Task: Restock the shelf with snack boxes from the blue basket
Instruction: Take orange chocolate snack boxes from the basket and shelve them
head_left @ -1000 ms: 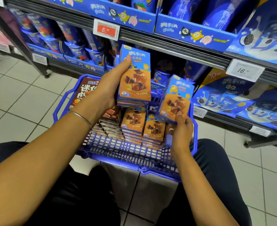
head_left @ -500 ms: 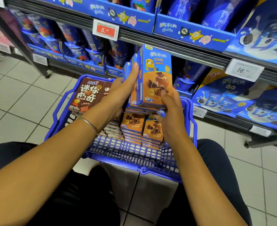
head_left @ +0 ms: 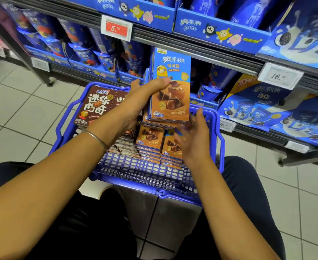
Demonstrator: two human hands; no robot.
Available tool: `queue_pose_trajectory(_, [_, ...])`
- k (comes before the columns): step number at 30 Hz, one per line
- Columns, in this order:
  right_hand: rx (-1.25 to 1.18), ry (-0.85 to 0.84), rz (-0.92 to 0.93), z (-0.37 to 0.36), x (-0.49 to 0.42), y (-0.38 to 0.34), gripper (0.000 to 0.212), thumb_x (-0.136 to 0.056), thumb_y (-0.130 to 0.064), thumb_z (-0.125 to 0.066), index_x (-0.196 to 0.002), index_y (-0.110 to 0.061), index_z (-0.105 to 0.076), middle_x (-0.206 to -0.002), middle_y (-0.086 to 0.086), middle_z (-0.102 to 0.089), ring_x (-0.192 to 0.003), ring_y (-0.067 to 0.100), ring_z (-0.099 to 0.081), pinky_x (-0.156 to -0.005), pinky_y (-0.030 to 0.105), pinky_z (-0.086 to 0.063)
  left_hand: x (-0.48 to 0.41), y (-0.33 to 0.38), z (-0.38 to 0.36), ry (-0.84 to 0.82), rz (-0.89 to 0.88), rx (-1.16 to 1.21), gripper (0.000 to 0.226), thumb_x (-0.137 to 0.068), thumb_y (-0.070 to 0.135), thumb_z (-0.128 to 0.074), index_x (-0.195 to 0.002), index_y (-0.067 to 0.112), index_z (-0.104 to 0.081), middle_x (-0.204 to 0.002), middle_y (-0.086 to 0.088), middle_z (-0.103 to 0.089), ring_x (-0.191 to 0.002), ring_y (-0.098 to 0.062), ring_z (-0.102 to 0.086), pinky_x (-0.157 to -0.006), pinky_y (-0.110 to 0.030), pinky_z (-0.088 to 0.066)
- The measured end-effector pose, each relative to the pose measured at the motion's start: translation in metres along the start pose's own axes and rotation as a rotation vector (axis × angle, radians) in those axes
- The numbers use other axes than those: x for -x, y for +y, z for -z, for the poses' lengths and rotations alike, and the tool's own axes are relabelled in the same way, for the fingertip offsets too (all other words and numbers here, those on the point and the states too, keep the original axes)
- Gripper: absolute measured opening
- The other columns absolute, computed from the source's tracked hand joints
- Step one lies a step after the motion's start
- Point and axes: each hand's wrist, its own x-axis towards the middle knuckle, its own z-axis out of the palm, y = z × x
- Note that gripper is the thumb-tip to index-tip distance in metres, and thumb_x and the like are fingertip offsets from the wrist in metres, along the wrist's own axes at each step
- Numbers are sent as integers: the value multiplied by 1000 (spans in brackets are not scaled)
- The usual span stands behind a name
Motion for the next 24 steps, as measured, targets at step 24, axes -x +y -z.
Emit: queue_pose_trajectory(24, [-491,371,-494,54,-38,92,55,-78,-66,-67,-106,-20,-72,-82,12,-78,-91,33,-72,-72,50,-55,2,-13,-5,-21,14,-21,140,-56,59,-92,-165,23,-14,-127,-5,-76,-100,-26,-80,-100,-50,-59])
